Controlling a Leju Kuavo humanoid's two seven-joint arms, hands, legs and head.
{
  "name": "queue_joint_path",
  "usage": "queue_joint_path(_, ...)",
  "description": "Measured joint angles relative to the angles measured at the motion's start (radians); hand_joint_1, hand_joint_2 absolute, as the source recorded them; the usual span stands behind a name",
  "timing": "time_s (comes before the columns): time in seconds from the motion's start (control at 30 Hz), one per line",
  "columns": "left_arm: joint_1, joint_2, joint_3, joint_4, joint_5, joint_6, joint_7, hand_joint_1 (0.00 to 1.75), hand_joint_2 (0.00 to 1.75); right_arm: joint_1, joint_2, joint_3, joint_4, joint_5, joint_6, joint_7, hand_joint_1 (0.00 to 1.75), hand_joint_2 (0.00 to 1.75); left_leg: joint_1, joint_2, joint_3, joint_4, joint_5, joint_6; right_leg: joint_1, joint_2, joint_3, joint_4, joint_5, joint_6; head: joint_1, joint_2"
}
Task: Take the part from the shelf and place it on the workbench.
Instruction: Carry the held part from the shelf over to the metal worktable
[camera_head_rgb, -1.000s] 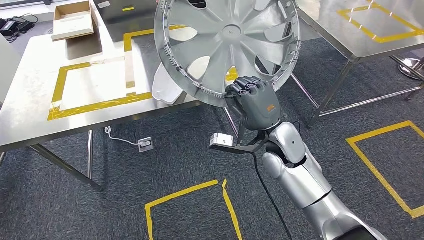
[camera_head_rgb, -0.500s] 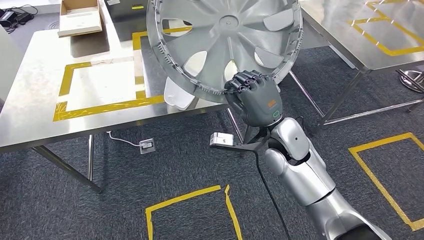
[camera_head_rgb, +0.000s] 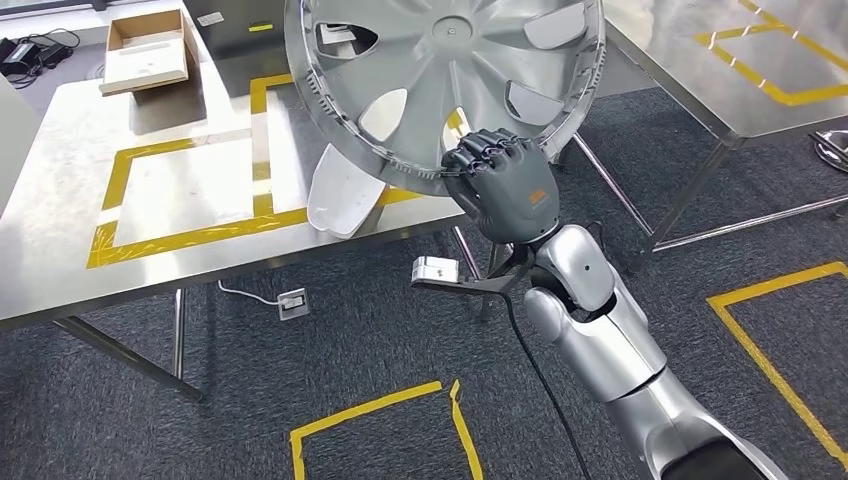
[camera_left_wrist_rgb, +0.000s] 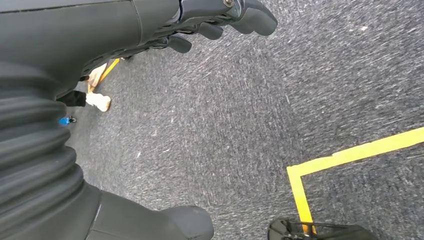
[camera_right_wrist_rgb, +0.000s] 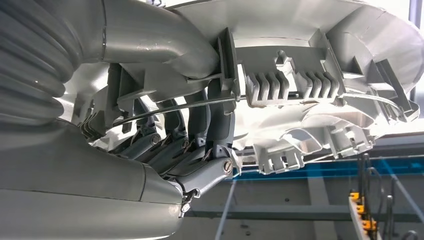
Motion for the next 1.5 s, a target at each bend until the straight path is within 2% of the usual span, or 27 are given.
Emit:
queue_joint_path(0.07,0.0,0.0,0.0,0.0,0.0,0.0,0.0,0.0,1.75,-0.001,0.001,0.002,0.003,0.0,0.001,0.0,1.75,1.75,0.001,0.002,0.039,-0.124,0.095,0.002,-0.001,0.001,0.021,0.001,-0.017,0.006,0.0,0.0)
queue_joint_path(0.1,0.0,0.0,0.0,0.0,0.0,0.0,0.0,0.0,1.75,-0.002,0.002,0.002,0.004,0.0,0.001,0.001,1.75,1.75,0.001,0.003,0.067,-0.194,0.129,0.004,0.001,0.001,0.028,0.004,-0.026,0.011,-0.001,0.0)
queue_joint_path(0.13,0.0,0.0,0.0,0.0,0.0,0.0,0.0,0.0,1.75,-0.004,0.003,0.003,0.004,0.0,0.001,0.001,1.75,1.75,0.001,0.003,0.087,-0.243,0.147,0.008,0.003,0.002,0.031,0.006,-0.032,0.016,-0.003,0.0)
queue_joint_path(0.17,-0.001,0.0,0.0,0.0,0.0,0.0,0.0,0.0,1.75,-0.007,0.003,0.003,0.004,0.0,0.001,0.001,1.75,1.75,0.0,0.003,0.097,-0.268,0.149,0.014,0.006,0.003,0.031,0.008,-0.037,0.021,-0.003,0.0)
queue_joint_path(0.27,-0.001,-0.001,0.0,0.0,0.0,0.0,0.0,0.0,1.75,-0.012,0.004,0.005,0.005,0.0,0.002,0.0,1.75,1.75,-0.001,0.002,0.104,-0.274,0.135,0.037,0.006,0.003,0.035,0.008,-0.047,0.037,-0.002,0.0)
queue_joint_path(0.33,-0.002,-0.003,0.0,0.0,0.0,0.0,0.001,0.0,1.75,-0.016,0.004,0.008,0.005,0.001,0.002,0.0,1.75,1.75,0.003,0.001,0.115,-0.277,0.127,0.052,0.003,0.002,0.015,0.059,-0.074,0.049,0.001,0.0)
queue_joint_path(0.43,-0.003,-0.003,0.0,0.0,0.0,0.0,0.008,0.0,1.75,-0.024,0.007,0.017,0.012,0.036,-0.008,0.011,1.75,1.75,0.003,0.001,0.127,-0.277,0.114,0.06,0.0,0.002,-0.104,0.26,-0.143,0.058,0.005,0.0)
queue_joint_path(0.47,-0.002,-0.002,0.0,0.0,0.002,0.0,0.01,0.0,1.75,-0.027,0.009,0.022,0.018,0.053,-0.013,0.018,1.75,1.75,0.003,0.0,0.132,-0.277,0.109,0.06,0.0,0.002,-0.137,0.302,-0.144,0.058,0.005,0.0)
queue_joint_path(0.5,-0.001,-0.002,0.0,0.0,0.003,0.0,0.01,0.0,1.75,-0.03,0.012,0.027,0.024,0.067,-0.016,0.024,1.75,1.75,0.003,-0.001,0.139,-0.277,0.104,0.059,0.0,0.001,-0.151,0.305,-0.123,0.057,0.005,0.0)
queue_joint_path(0.53,-0.001,-0.002,0.0,0.0,0.006,0.0,0.006,0.0,1.75,-0.034,0.015,0.032,0.032,0.077,-0.019,0.03,1.75,1.75,0.002,-0.002,0.148,-0.277,0.098,0.057,0.0,0.001,-0.144,0.265,-0.081,0.054,0.005,0.0)
queue_joint_path(0.6,-0.001,-0.002,0.0,0.0,0.011,0.001,-0.004,0.0,1.75,-0.047,0.026,0.043,0.053,0.087,-0.028,0.034,1.75,1.75,0.002,-0.004,0.165,-0.277,0.086,0.051,0.003,0.001,-0.091,0.123,0.008,0.042,0.004,0.0)
queue_joint_path(0.67,-0.003,-0.001,0.0,0.0,0.017,0.003,-0.012,0.0,1.75,-0.072,0.041,0.059,0.09,0.084,-0.048,0.025,1.75,1.75,0.001,-0.004,0.17,-0.278,0.078,0.04,0.01,0.001,-0.051,0.027,0.039,0.031,0.003,0.0)
queue_joint_path(0.73,-0.003,0.0,0.0,0.0,0.021,0.004,-0.015,0.0,1.75,-0.102,0.06,0.078,0.137,0.07,-0.067,0.01,1.75,1.75,0.001,-0.002,0.172,-0.282,0.075,0.027,0.015,0.003,-0.044,0.009,0.031,0.023,0.003,0.0)
queue_joint_path(0.8,-0.003,0.001,0.0,-0.001,0.022,0.004,-0.015,0.0,1.75,-0.128,0.08,0.093,0.184,0.058,-0.076,0.002,1.75,1.75,0.001,0.0,0.17,-0.275,0.069,0.016,0.009,0.004,-0.035,0.001,0.031,0.013,0.002,0.0)
queue_joint_path(0.83,-0.003,0.001,0.0,-0.001,0.022,0.003,-0.012,0.0,1.75,-0.143,0.092,0.1,0.207,0.053,-0.077,0.001,1.75,1.75,0.001,0.001,0.157,-0.248,0.056,0.011,0.006,0.003,-0.03,-0.005,0.03,0.008,0.002,0.0)
queue_joint_path(0.93,-0.002,0.002,-0.001,0.0,0.017,0.001,0.0,0.0,1.75,-0.179,0.13,0.118,0.278,0.049,-0.099,-0.001,1.75,1.75,0.002,0.002,0.048,-0.063,-0.01,0.0,0.003,0.002,-0.016,-0.008,0.02,-0.003,0.0,0.0)
queue_joint_path(0.97,-0.001,0.002,-0.002,0.0,0.015,0.001,0.004,0.0,1.75,-0.185,0.141,0.123,0.3,0.049,-0.116,-0.003,1.75,1.75,0.002,0.002,0.013,-0.013,-0.017,-0.002,0.003,0.002,-0.011,-0.007,0.015,-0.004,-0.001,0.0)
queue_joint_path(1.0,0.0,0.002,-0.003,0.0,0.015,0.001,0.007,0.0,1.75,-0.188,0.151,0.128,0.319,0.05,-0.136,-0.005,1.75,1.75,0.003,0.002,-0.006,0.002,-0.002,-0.004,0.003,0.002,-0.004,-0.005,0.009,-0.004,-0.001,0.0)
queue_joint_path(1.03,0.001,0.002,-0.004,0.0,0.014,0.001,0.007,0.0,1.75,-0.19,0.159,0.132,0.336,0.05,-0.156,-0.007,1.75,1.75,0.003,0.003,-0.003,-0.025,0.032,-0.004,0.003,0.002,0.004,-0.004,0.002,-0.002,-0.001,0.0)
queue_joint_path(1.1,0.002,0.001,-0.006,0.0,0.014,0.001,0.005,0.0,1.75,-0.194,0.176,0.14,0.365,0.051,-0.187,-0.008,1.75,1.75,0.005,0.003,0.045,-0.156,0.118,-0.004,0.002,0.002,0.02,0.002,-0.015,0.005,-0.001,0.0)
queue_joint_path(1.13,0.001,0.001,-0.006,0.0,0.014,0.002,0.004,0.0,1.75,-0.198,0.183,0.142,0.375,0.051,-0.196,-0.007,1.75,1.75,0.005,0.003,0.07,-0.217,0.144,-0.001,0.004,0.003,0.024,0.006,-0.023,0.01,-0.003,0.0)
queue_joint_path(1.2,0.0,0.0,-0.006,0.001,0.014,0.002,0.003,0.0,1.75,-0.206,0.194,0.147,0.39,0.051,-0.203,-0.007,1.75,1.75,0.004,0.003,0.093,-0.271,0.15,0.011,0.009,0.006,0.024,0.009,-0.033,0.02,-0.004,0.0)
queue_joint_path(1.3,0.0,-0.001,-0.007,0.001,0.014,0.003,0.001,0.0,1.75,-0.211,0.202,0.152,0.403,0.052,-0.205,-0.006,1.75,1.75,0.004,0.001,0.099,-0.273,0.14,0.034,0.008,0.005,0.025,0.014,-0.046,0.035,-0.003,0.0)
queue_joint_path(1.37,-0.002,-0.002,-0.007,0.0,0.013,0.007,-0.004,0.0,1.75,-0.213,0.204,0.156,0.407,0.057,-0.21,-0.002,1.75,1.75,0.008,0.001,0.107,-0.275,0.134,0.047,0.006,0.004,-0.01,0.085,-0.079,0.046,0.0,0.0)
queue_joint_path(1.43,-0.002,-0.001,-0.007,0.0,0.013,0.01,-0.011,0.0,1.75,-0.214,0.204,0.159,0.409,0.065,-0.22,0.004,1.75,1.75,0.007,0.001,0.112,-0.275,0.127,0.053,0.004,0.002,-0.091,0.223,-0.128,0.054,0.002,0.0)
queue_joint_path(1.47,-0.002,-0.001,-0.007,0.0,0.013,0.011,-0.014,0.0,1.75,-0.214,0.204,0.161,0.41,0.067,-0.224,0.007,1.75,1.75,0.007,0.001,0.115,-0.275,0.123,0.054,0.003,0.002,-0.132,0.281,-0.139,0.055,0.002,0.0)
queue_joint_path(1.5,-0.002,-0.001,-0.007,0.0,0.013,0.011,-0.017,0.0,1.75,-0.213,0.204,0.162,0.411,0.069,-0.226,0.009,1.75,1.75,0.006,0.0,0.12,-0.274,0.118,0.054,0.003,0.002,-0.158,0.307,-0.131,0.053,0.003,0.0)
